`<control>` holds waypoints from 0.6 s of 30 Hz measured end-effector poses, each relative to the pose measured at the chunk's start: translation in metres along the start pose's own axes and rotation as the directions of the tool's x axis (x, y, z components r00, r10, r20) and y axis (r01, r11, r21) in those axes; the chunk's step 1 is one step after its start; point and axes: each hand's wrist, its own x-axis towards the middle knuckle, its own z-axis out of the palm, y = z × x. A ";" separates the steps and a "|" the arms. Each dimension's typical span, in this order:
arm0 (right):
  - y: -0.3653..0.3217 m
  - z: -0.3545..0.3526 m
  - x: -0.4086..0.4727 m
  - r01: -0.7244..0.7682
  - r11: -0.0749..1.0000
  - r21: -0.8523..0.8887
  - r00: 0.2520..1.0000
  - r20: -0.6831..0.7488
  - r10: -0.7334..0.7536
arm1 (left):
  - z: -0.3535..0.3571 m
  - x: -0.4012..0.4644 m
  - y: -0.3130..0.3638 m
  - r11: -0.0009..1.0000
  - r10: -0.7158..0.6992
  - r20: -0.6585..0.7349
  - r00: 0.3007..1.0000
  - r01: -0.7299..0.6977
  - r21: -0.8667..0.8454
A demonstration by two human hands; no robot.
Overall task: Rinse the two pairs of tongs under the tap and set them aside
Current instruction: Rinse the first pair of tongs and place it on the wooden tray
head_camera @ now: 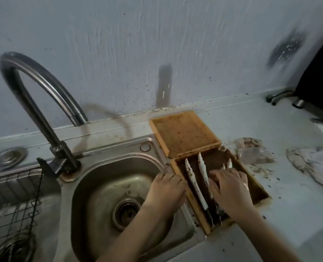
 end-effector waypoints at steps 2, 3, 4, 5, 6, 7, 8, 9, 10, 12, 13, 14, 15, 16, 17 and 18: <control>0.000 0.004 0.000 -0.016 0.998 -0.058 0.997 0.078 0.020 | 0.007 0.003 0.004 1.000 0.014 0.085 0.996 -0.012 -0.016; 0.000 0.007 0.000 -0.022 0.996 -0.081 0.996 0.087 0.029 | 0.013 0.002 0.005 0.999 0.045 0.097 0.994 -0.043 -0.021; 0.000 0.009 0.000 -0.057 0.994 -0.094 0.989 0.130 0.069 | 0.013 0.003 0.005 0.998 0.051 0.134 0.990 -0.048 -0.027; -0.001 0.011 0.000 -0.075 0.991 -0.108 0.984 0.152 0.091 | 0.015 0.003 0.005 0.996 0.080 0.141 0.987 -0.075 -0.040; -0.002 0.012 0.000 -0.080 0.988 -0.128 0.979 0.174 0.102 | 0.017 0.001 0.005 0.995 0.094 0.160 0.983 -0.088 -0.048; -0.002 0.013 0.001 -0.081 0.985 -0.153 0.975 0.193 0.111 | 0.019 0.000 0.004 0.994 0.104 0.152 0.983 -0.098 -0.049; -0.003 0.013 0.002 -0.085 0.983 -0.164 0.971 0.208 0.119 | 0.015 -0.001 0.003 0.995 0.099 0.161 0.982 -0.094 -0.038; -0.003 0.014 0.003 -0.077 0.983 -0.167 0.972 0.208 0.111 | 0.015 -0.002 0.003 0.993 0.108 0.171 0.979 -0.100 -0.055; -0.004 0.012 0.003 -0.061 0.984 -0.169 0.973 0.208 0.096 | 0.012 -0.002 0.002 0.992 0.118 0.212 0.970 -0.104 -0.076; -0.006 0.009 0.002 -0.052 0.986 -0.157 0.979 0.186 0.081 | 0.007 -0.002 0.001 0.990 0.121 0.291 0.949 -0.096 -0.099; -0.007 0.007 0.002 -0.056 0.988 -0.146 0.981 0.175 0.082 | 0.006 -0.002 0.000 0.992 0.116 0.284 0.952 -0.096 -0.082; -0.008 0.005 0.001 -0.058 0.989 -0.136 0.984 0.159 0.080 | 0.006 -0.003 -0.001 0.994 0.109 0.263 0.958 -0.098 -0.055; -0.009 0.003 0.001 -0.055 0.990 -0.130 0.988 0.134 0.073 | 0.007 -0.003 -0.002 0.995 0.102 0.236 0.966 -0.096 -0.036; -0.010 -0.001 0.001 -0.054 0.991 -0.125 0.992 0.105 0.068 | 0.006 -0.004 -0.003 0.996 0.088 0.221 0.971 -0.084 -0.029; -0.012 -0.003 0.002 -0.039 0.991 -0.128 0.997 0.066 0.048 | 0.005 -0.005 -0.005 0.996 0.084 0.195 0.977 -0.080 -0.027; -0.014 -0.007 0.004 -0.023 0.992 -0.120 0.999 0.020 0.026 | 0.003 -0.007 -0.007 0.997 0.074 0.163 0.984 -0.069 -0.035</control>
